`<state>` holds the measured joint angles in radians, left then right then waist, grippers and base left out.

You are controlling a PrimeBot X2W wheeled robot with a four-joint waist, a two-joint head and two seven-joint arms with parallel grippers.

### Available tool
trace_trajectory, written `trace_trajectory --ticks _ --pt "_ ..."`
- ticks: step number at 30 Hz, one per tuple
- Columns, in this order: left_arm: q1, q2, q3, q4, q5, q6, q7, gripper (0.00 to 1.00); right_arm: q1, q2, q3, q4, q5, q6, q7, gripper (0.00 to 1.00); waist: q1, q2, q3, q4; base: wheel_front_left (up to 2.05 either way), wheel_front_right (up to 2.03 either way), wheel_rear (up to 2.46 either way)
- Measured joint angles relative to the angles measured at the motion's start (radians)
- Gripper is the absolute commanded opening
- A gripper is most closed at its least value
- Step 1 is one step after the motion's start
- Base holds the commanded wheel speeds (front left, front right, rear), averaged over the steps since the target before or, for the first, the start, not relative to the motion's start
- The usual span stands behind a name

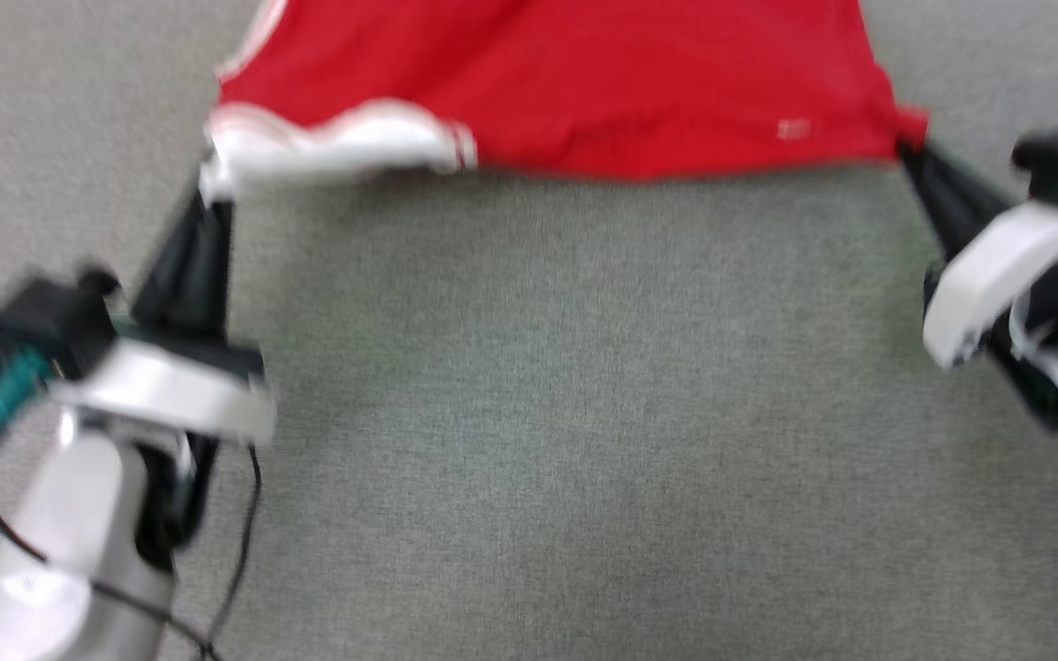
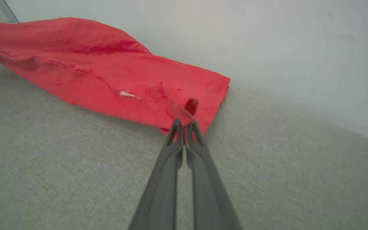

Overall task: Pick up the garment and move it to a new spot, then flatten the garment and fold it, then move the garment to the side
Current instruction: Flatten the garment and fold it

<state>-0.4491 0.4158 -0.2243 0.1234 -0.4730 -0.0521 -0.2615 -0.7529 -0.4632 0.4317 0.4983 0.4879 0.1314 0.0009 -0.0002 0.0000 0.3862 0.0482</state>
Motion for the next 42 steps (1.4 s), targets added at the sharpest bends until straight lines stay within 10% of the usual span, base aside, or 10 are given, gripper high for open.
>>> trace_trajectory --ticks 27,42 --pt "0.717 -0.026 -0.055 -0.051 -0.201 0.06 0.142 0.0 0.755 -0.044 -0.14 -0.238 0.084 0.0 0.103 0.0 0.0 0.0 -0.356 -0.016 0.0 0.0 0.0" --pt "0.808 -0.015 -0.055 -0.104 -0.224 0.081 0.164 0.0 0.905 -0.036 -0.23 -0.341 0.082 0.0 0.142 0.0 0.0001 0.0 -0.396 0.006 0.0 0.0 0.0"
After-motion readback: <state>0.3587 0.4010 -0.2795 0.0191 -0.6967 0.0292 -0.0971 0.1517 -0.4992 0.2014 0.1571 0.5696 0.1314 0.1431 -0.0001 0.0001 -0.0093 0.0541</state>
